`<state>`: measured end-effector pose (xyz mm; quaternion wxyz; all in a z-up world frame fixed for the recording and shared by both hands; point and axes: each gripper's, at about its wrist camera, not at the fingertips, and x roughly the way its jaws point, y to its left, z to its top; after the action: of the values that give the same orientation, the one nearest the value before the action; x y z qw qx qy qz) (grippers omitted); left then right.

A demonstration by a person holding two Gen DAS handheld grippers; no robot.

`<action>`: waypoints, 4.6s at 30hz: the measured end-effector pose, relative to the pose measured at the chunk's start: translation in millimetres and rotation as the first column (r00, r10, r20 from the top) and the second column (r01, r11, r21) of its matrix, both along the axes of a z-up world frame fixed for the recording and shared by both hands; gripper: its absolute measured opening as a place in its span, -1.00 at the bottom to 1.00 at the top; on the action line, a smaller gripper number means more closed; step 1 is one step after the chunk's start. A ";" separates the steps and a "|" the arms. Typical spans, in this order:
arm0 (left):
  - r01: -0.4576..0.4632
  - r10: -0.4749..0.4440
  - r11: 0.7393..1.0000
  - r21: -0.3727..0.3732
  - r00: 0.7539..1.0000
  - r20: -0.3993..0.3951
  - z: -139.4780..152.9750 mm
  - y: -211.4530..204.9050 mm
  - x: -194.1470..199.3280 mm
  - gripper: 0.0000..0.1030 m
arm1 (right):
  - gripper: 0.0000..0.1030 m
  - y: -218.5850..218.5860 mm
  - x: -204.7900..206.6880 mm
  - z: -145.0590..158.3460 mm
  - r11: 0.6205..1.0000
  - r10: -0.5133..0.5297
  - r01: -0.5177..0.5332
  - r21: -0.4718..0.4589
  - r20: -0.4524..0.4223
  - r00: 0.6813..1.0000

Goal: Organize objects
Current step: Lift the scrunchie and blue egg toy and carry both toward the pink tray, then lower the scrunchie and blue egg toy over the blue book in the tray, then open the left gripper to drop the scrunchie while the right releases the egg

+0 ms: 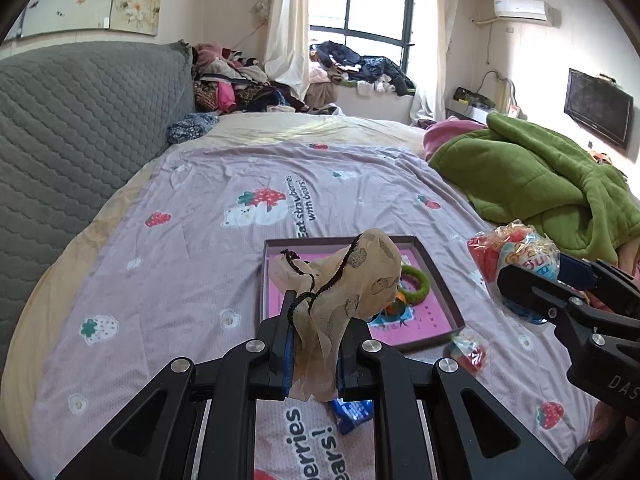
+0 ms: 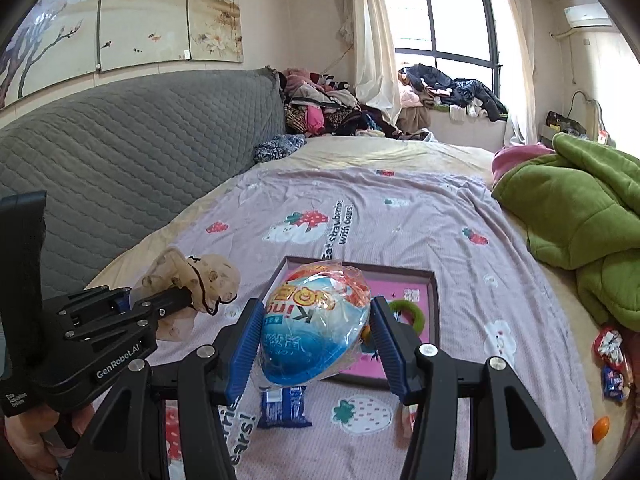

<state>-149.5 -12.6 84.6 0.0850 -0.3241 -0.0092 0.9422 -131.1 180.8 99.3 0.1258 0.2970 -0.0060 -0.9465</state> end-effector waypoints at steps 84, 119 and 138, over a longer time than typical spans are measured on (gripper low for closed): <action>-0.001 0.000 1.000 0.006 0.981 0.193 -185.4 8.0 -230.5 -0.69 | 0.05 -19.1 -226.1 -194.7 0.985 -0.113 0.078 0.153 0.231 0.966; -0.033 0.040 0.998 -0.045 0.983 0.181 -181.0 10.5 -226.6 -0.09 | 0.07 -12.1 -219.8 -186.0 0.981 -0.163 0.136 0.137 0.207 0.965; -0.014 0.017 1.000 -0.020 0.987 0.158 -153.9 8.7 -208.0 0.40 | 0.07 -3.0 -179.8 -140.0 0.980 -0.151 0.134 0.146 0.112 0.982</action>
<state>-357.6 -3.9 -69.4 0.0737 -0.3986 -0.0095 0.9141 -310.9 177.8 -40.8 0.0362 0.3613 0.0303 -0.9313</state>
